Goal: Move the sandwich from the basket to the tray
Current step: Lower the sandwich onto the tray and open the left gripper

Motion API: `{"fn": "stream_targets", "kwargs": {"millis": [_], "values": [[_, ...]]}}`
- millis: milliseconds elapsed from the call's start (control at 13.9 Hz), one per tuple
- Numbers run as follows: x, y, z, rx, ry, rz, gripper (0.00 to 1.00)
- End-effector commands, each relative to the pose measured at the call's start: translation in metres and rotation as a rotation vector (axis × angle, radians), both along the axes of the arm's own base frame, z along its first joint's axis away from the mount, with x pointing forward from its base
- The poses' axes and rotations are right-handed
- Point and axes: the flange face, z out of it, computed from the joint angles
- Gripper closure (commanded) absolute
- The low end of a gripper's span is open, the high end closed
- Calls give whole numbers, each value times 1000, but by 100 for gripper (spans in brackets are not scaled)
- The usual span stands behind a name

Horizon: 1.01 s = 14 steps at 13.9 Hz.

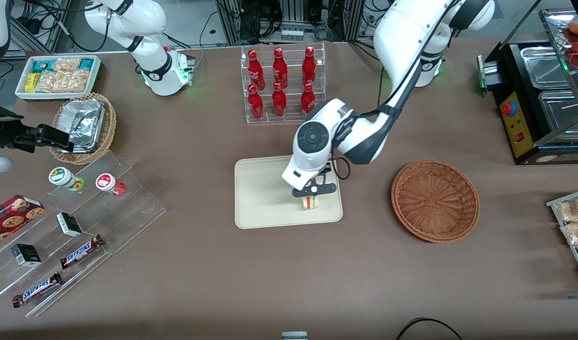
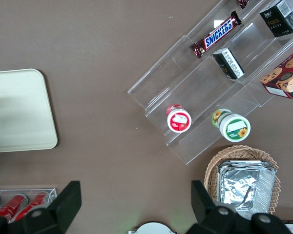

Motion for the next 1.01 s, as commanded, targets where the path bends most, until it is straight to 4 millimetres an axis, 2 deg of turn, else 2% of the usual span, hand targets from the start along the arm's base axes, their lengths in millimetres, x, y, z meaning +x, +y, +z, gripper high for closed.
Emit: {"fn": "stream_targets", "kwargs": {"millis": [0, 216, 648, 720, 792, 864, 936], "values": [[0, -32, -10, 6, -10, 23, 100], [-3, -46, -23, 3, -10, 10, 100], [-2, -45, -39, 16, 0, 56, 100], [-2, -45, -40, 17, 1, 56, 72], [-2, -45, -43, 18, 4, 55, 9], [-3, -46, -43, 19, 3, 54, 0], [-3, -45, -42, 23, -3, 52, 0]]}}
